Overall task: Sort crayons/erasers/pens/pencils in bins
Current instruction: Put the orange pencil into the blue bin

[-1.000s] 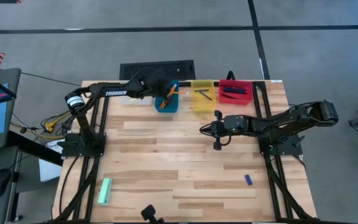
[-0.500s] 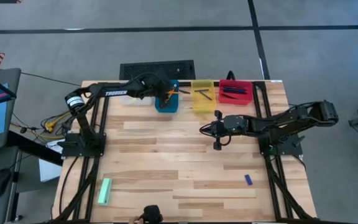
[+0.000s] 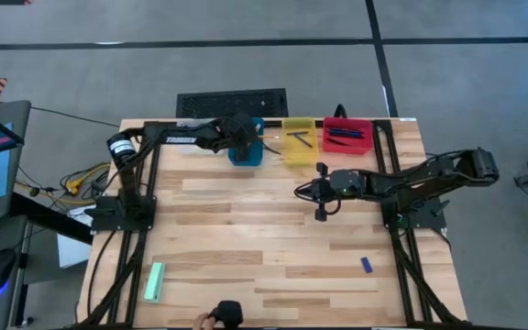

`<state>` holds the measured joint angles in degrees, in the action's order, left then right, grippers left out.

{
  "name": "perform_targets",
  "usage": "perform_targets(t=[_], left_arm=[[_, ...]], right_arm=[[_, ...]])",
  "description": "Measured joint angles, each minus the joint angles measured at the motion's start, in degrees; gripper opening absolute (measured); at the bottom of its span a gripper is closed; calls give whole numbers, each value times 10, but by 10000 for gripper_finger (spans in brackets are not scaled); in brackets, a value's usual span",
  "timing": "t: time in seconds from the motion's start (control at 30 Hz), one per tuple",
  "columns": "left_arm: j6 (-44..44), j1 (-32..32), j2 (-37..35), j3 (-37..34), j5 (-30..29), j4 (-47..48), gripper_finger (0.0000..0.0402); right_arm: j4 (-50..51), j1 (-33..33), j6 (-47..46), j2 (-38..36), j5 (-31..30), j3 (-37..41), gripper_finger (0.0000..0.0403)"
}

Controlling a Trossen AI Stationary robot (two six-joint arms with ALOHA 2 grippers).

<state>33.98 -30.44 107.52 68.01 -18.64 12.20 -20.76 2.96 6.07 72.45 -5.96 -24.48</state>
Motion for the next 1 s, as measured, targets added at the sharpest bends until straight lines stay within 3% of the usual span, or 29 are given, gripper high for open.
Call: perform_targets(t=[0.27, 0.6, 0.87, 1.0], left_arm=[[13, 1, 5, 6, -14, -23, 131], [8, -7, 5, 6, -6, -8, 13], [3, -1, 0, 6, -15, 0, 15], [-88, 1, -22, 21, 23, 46, 7]], right_arm=[[4, 9, 0, 0, 0, 0, 6], [0, 9, 0, 0, 0, 4, 6], [0, 9, 0, 0, 0, 4, 4], [2, 9, 0, 0, 0, 4, 6]])
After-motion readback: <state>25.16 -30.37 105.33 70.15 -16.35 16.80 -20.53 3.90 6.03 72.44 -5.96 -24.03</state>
